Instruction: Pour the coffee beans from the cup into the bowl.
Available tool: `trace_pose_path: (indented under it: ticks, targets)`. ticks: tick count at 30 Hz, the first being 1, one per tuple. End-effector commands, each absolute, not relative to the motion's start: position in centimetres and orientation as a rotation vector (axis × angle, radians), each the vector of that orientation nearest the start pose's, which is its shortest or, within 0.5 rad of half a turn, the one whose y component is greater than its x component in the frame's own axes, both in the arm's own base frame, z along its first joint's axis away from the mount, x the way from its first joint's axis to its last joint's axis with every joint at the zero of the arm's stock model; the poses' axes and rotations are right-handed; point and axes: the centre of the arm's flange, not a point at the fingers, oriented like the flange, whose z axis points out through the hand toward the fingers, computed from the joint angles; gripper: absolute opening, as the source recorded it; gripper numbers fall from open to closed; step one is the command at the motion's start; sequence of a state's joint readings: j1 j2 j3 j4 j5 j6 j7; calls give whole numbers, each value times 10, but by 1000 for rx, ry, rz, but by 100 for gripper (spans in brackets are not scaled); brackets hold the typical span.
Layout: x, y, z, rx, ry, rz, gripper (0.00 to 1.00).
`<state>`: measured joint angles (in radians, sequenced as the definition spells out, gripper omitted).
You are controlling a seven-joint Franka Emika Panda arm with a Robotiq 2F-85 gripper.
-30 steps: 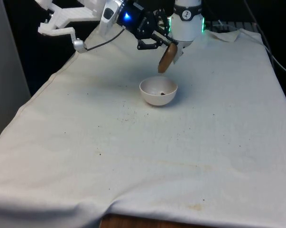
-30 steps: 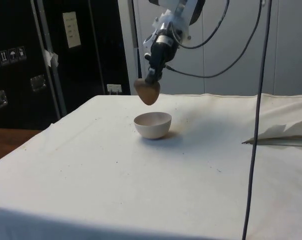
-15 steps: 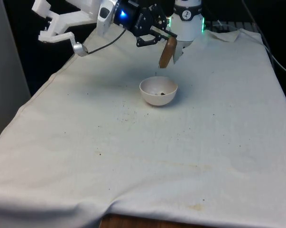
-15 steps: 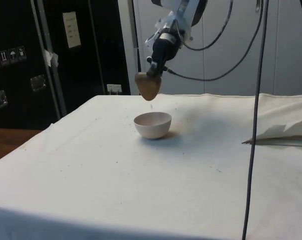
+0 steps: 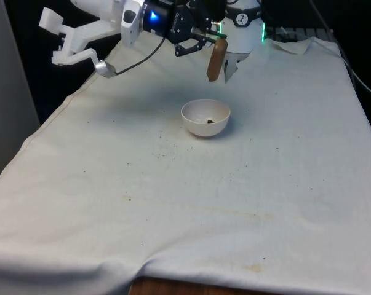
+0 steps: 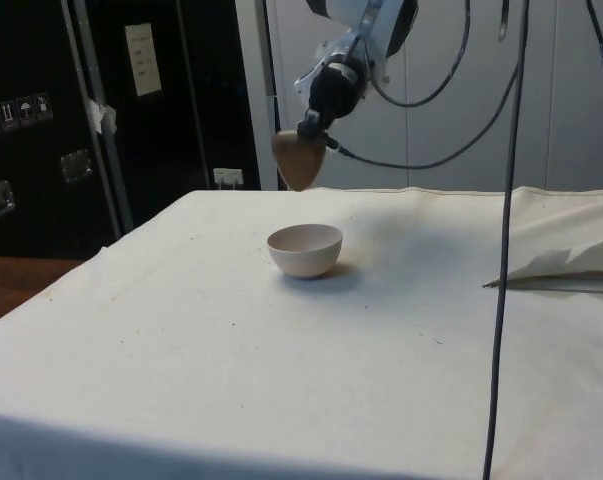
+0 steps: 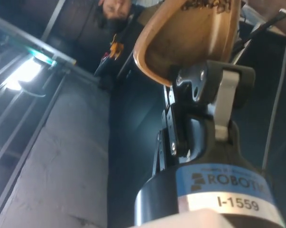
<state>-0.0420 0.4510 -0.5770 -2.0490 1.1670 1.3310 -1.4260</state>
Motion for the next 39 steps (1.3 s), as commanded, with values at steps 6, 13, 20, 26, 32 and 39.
trace_pose_path:
  ticks: [6,13,20,26,32,39]
  targets:
    - [481,-200,253,-1800,-265,-334,0]
    - [482,-205,254,-1747,-258,-341,0]
    - [486,-208,254,-1715,-258,-353,0]
    - [486,-211,253,-1656,-250,-349,0]
    - [484,-212,252,-1622,-248,-341,0]
    - [484,-211,249,-1581,-243,-338,0]
